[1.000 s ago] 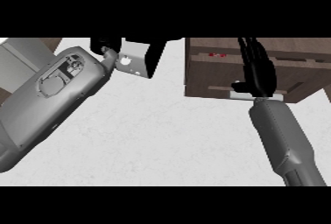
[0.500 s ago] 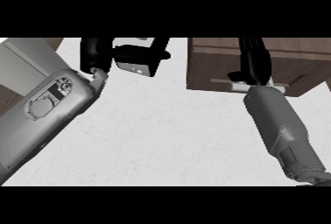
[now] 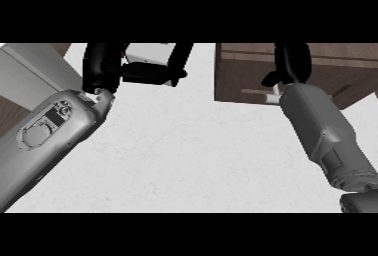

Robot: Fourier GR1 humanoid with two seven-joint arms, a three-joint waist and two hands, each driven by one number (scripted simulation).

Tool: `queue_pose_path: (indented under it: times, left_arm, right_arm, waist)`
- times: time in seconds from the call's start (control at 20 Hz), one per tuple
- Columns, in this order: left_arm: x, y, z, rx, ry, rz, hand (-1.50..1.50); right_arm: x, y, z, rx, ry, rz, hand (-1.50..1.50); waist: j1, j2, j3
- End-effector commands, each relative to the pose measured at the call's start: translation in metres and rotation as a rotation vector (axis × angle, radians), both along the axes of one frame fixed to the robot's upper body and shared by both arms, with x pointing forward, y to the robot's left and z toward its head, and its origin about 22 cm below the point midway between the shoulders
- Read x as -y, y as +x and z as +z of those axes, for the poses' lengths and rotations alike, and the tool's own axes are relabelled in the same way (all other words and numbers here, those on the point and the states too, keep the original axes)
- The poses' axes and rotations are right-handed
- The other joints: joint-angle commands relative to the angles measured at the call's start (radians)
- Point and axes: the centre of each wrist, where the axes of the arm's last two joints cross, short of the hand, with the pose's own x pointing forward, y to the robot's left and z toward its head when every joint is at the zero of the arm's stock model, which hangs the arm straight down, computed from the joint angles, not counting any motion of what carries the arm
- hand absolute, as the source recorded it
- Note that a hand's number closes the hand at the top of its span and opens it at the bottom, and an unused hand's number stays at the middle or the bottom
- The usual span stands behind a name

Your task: Pick up the can, place it into the drawer and close the drawer

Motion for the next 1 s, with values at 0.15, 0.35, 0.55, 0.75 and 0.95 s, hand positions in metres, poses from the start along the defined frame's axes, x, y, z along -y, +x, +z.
queue_pose_path:
  times: [0.15,0.35,0.55,0.75,0.95]
  left_arm:
    - [-0.005,-0.005,-0.013,-0.005,0.01,-0.003,-1.5]
    - [-0.008,-0.016,-0.015,-0.013,-0.015,-0.027,-1.5]
    - [-0.014,-0.019,-0.034,-0.01,0.008,0.005,-1.5]
    - [-0.02,-0.019,-0.026,-0.006,-0.002,0.011,-1.5]
    - [-0.016,-0.02,-0.027,-0.008,-0.009,0.008,-1.5]
  right_arm:
    - [-0.033,0.013,0.028,0.015,0.067,0.082,-1.5]
    - [-0.039,0.014,0.033,0.078,0.222,0.126,-1.5]
    - [-0.05,0.018,0.046,0.081,0.375,0.185,-1.5]
    - [-0.036,0.018,0.043,0.109,0.497,0.203,-1.5]
    - [-0.053,0.021,0.056,0.089,0.678,0.272,-1.5]
  waist:
    - [0.016,0.013,0.002]
    - [0.026,0.005,0.004]
    - [0.01,0.0,0.003]
    - [-0.008,-0.001,0.003]
    - [-0.012,-0.001,0.003]
